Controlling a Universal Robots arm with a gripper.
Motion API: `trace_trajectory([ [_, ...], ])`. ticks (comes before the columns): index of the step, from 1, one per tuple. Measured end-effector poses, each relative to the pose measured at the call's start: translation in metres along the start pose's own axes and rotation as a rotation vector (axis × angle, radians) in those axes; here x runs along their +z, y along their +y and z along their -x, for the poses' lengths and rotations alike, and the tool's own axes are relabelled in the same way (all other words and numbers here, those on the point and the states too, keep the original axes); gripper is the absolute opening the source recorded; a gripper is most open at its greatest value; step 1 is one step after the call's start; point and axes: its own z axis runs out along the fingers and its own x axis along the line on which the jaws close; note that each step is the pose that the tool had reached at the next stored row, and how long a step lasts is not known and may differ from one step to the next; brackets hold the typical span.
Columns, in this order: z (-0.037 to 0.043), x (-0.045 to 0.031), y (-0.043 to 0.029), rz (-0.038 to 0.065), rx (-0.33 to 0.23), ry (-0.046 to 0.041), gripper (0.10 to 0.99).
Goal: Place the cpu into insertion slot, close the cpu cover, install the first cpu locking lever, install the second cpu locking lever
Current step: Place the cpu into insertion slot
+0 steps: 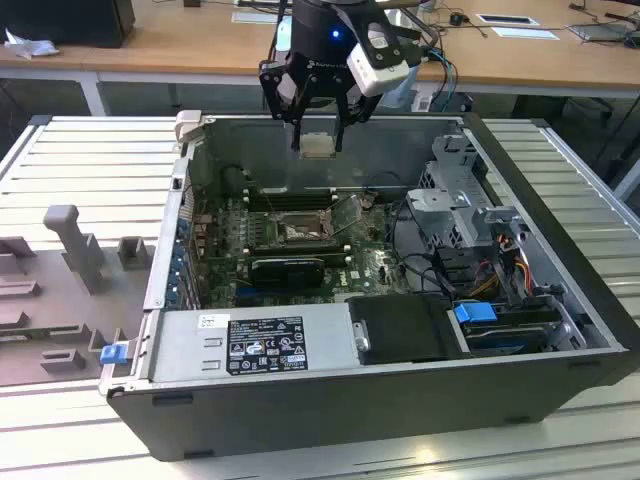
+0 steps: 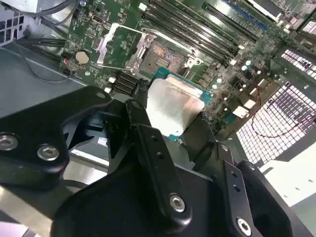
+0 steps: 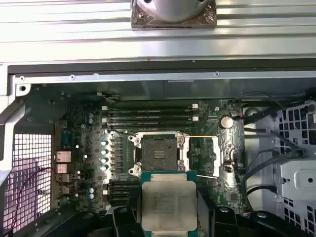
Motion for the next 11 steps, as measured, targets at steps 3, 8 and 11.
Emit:
trace_trajectory([
  [3, 0.0, 0.0007, -0.0001, 0.0, 0.036, -0.0032, 0.541],
  [8, 0.0, 0.0017, -0.0002, 0.0, 0.097, -0.0086, 0.541],
  [11, 0.0001, 0.0025, -0.0002, 0.001, 0.126, -0.0114, 0.541],
])
